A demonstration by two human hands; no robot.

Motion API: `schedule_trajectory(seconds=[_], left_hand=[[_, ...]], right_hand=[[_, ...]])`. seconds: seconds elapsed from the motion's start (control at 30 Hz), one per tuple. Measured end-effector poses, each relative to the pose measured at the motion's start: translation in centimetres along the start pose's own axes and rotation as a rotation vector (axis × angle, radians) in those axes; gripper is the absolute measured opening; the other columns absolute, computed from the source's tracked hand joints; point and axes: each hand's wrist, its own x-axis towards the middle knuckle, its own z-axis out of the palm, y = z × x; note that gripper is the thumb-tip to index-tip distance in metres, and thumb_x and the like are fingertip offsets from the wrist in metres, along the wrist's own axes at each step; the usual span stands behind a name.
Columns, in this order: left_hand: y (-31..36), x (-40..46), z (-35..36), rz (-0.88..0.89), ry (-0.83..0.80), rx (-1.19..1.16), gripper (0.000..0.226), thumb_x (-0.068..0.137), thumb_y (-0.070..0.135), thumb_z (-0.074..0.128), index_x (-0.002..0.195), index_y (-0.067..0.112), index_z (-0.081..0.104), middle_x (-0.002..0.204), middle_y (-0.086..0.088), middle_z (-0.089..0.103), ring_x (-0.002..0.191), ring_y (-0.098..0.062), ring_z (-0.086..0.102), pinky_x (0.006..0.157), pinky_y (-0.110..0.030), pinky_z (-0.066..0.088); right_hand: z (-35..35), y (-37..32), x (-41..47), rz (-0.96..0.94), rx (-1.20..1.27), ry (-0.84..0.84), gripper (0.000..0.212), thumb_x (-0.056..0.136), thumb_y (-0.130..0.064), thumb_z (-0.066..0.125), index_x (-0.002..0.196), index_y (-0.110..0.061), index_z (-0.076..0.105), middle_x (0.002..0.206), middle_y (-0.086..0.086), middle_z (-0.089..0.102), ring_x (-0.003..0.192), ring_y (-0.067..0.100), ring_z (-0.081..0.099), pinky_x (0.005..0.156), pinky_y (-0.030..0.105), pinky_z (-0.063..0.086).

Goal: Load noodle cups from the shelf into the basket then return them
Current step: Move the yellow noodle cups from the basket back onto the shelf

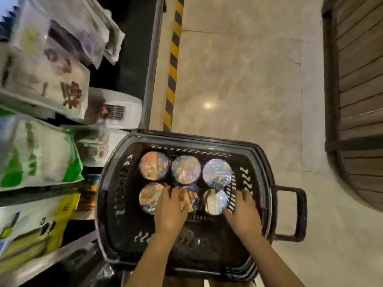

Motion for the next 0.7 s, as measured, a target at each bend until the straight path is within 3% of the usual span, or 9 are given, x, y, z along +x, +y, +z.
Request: schedule_trajectory(seconds=[0.13,0.23,0.27,0.33,0.4,0.47,0.53,0.63,0.7], left_hand=[[-1.9,6.3,5.0,-0.031,-0.025,-0.015,0.068,0.092,0.041,0.049,0.148,0.020,0.015,0.154,-0.013,0.009,0.141,-0.027,0.019,0.109,-0.031,0.026],[-2.7,10.4,8.7,0.013,-0.048,0.000,0.082,0.088,0.044,0.055,0.149,0.020,0.006,0.154,-0.017,-0.006,0.143,-0.033,0.007,0.114,-0.038,0.021],[-2.9,11.5,9.7,0.011,-0.051,0.017,0.087,0.086,0.046,0.058,0.149,0.021,0.003,0.154,-0.018,-0.011,0.143,-0.034,0.004,0.115,-0.039,0.019],[-2.9,13.2,11.1,-0.007,-0.056,0.039,0.097,0.081,0.050,0.063,0.149,0.021,0.000,0.152,-0.019,-0.015,0.143,-0.034,-0.004,0.116,-0.040,0.012],[-2.8,14.0,12.0,-0.012,-0.011,0.042,0.105,0.073,0.052,0.071,0.149,0.019,0.007,0.152,-0.025,-0.006,0.142,-0.039,0.000,0.115,-0.044,0.013],[-3.1,14.5,12.8,-0.001,0.103,0.056,0.109,0.056,0.052,0.082,0.145,0.017,0.029,0.146,-0.032,0.019,0.134,-0.046,0.023,0.107,-0.051,0.030],[-3.1,14.9,12.7,-0.009,0.145,0.076,0.108,0.051,0.057,0.081,0.141,0.020,0.037,0.142,-0.033,0.027,0.128,-0.046,0.033,0.099,-0.052,0.037],[-2.8,15.4,12.3,-0.025,0.066,0.060,0.104,0.066,0.062,0.070,0.148,0.028,0.016,0.151,-0.026,0.007,0.138,-0.039,0.013,0.109,-0.047,0.021],[-2.6,15.4,12.2,-0.032,0.056,0.015,0.104,0.068,0.062,0.067,0.148,0.031,0.011,0.150,-0.024,0.005,0.139,-0.037,0.010,0.111,-0.044,0.019]], right_hand=[[4.4,0.0,6.6,-0.044,-0.028,0.029,0.075,0.082,-0.041,0.067,0.142,-0.012,0.033,0.145,0.017,0.031,0.131,0.031,0.036,0.106,0.035,0.035],[7.8,0.6,10.7,-0.077,-0.052,0.073,0.094,0.067,-0.044,0.080,0.142,-0.008,0.036,0.144,0.027,0.033,0.131,0.041,0.038,0.104,0.046,0.039],[8.5,0.8,11.8,-0.084,-0.067,0.086,0.101,0.063,-0.046,0.081,0.144,-0.009,0.033,0.146,0.028,0.030,0.133,0.042,0.035,0.105,0.049,0.038],[9.3,1.0,13.5,-0.080,-0.125,0.051,0.111,0.067,-0.054,0.075,0.151,-0.017,0.011,0.154,0.024,0.007,0.142,0.039,0.018,0.111,0.050,0.026],[9.9,1.3,14.7,-0.078,-0.152,0.026,0.115,0.072,-0.060,0.068,0.150,-0.025,-0.009,0.156,0.016,-0.014,0.144,0.034,0.004,0.115,0.047,0.017],[10.1,1.4,15.6,-0.088,-0.149,0.064,0.119,0.069,-0.062,0.070,0.149,-0.027,-0.011,0.155,0.015,-0.018,0.144,0.034,0.007,0.115,0.045,0.019],[10.4,1.3,15.8,-0.099,-0.154,0.082,0.119,0.067,-0.061,0.072,0.150,-0.026,-0.006,0.155,0.017,-0.015,0.142,0.036,0.013,0.113,0.045,0.022],[11.0,1.5,16.1,-0.133,-0.172,0.144,0.113,0.058,-0.054,0.080,0.148,-0.018,0.021,0.152,0.027,0.012,0.127,0.046,0.037,0.099,0.050,0.039],[11.0,2.0,16.0,-0.144,-0.148,0.189,0.106,0.052,-0.055,0.081,0.140,-0.015,0.037,0.143,0.032,0.031,0.108,0.049,0.051,0.085,0.052,0.048]])
